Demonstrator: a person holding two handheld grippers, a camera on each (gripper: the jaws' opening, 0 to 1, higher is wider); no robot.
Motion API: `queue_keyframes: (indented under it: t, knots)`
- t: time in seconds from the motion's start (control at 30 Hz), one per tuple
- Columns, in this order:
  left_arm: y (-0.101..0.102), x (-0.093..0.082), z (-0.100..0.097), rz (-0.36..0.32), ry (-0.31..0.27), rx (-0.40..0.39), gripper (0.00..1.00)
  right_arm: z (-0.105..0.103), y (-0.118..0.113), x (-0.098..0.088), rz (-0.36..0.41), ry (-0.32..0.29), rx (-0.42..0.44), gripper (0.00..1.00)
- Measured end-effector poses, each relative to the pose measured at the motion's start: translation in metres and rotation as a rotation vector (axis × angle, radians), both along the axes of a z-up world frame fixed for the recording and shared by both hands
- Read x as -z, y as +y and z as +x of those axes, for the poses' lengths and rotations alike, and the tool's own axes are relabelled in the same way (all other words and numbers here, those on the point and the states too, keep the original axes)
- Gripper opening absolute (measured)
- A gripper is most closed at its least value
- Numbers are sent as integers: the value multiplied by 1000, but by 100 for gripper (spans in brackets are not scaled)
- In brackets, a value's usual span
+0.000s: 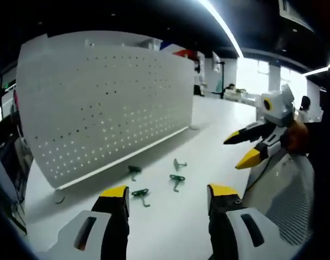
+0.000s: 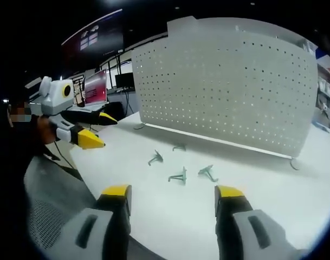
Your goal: Insert the hook assembly into the mounting plate slot until the hook locks in place.
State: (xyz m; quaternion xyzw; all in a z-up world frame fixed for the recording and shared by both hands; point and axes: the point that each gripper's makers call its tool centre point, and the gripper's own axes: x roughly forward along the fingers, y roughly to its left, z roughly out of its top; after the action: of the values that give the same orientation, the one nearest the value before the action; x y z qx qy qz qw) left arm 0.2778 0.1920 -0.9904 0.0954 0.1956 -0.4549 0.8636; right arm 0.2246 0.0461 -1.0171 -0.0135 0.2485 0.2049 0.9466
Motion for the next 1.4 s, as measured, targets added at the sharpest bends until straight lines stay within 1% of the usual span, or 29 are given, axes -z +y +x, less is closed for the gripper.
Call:
queue_keyframes:
  t: [0.1,0.17,0.27,0.33,0.53,0.7,0.77,0.87,0.93,1.03,1.17,1.4]
  knots:
    - [-4,0,1,15,-10,23,59,0,0,0,1,-3,1,59]
    - [-8,-1,4,27,-33,45,59,1,0,-2,1,-11,-3,59]
    - [-11,1,9,47,-57,70,58,1,-1,-6,4,-32,4,59]
    - [-13,4,13,61,-62,83,56,1,-1,-7,3,-34,2,59]
    - [-24,22,19,134,-72,157,50,2,-2,-11,10,-52,10,59]
    - [-30,28,28,166,-103,194,43,2,-2,-11,4,-53,13,59]
    - [-32,32,33,183,-107,207,42,3,-3,-11,5,-53,15,59]
    - [-34,41,41,221,-122,227,37,2,-2,-9,-3,-49,9,59]
    - [-34,48,45,243,-118,237,34,2,-2,-9,-4,-49,8,59]
    - [-33,63,52,297,-111,260,28,2,-2,-9,-3,-49,10,58]
    - [-34,74,60,344,-119,282,23,2,-3,-10,-3,-50,11,58]
    - [-38,89,72,386,-112,301,20,2,-3,-9,-1,-46,13,58]
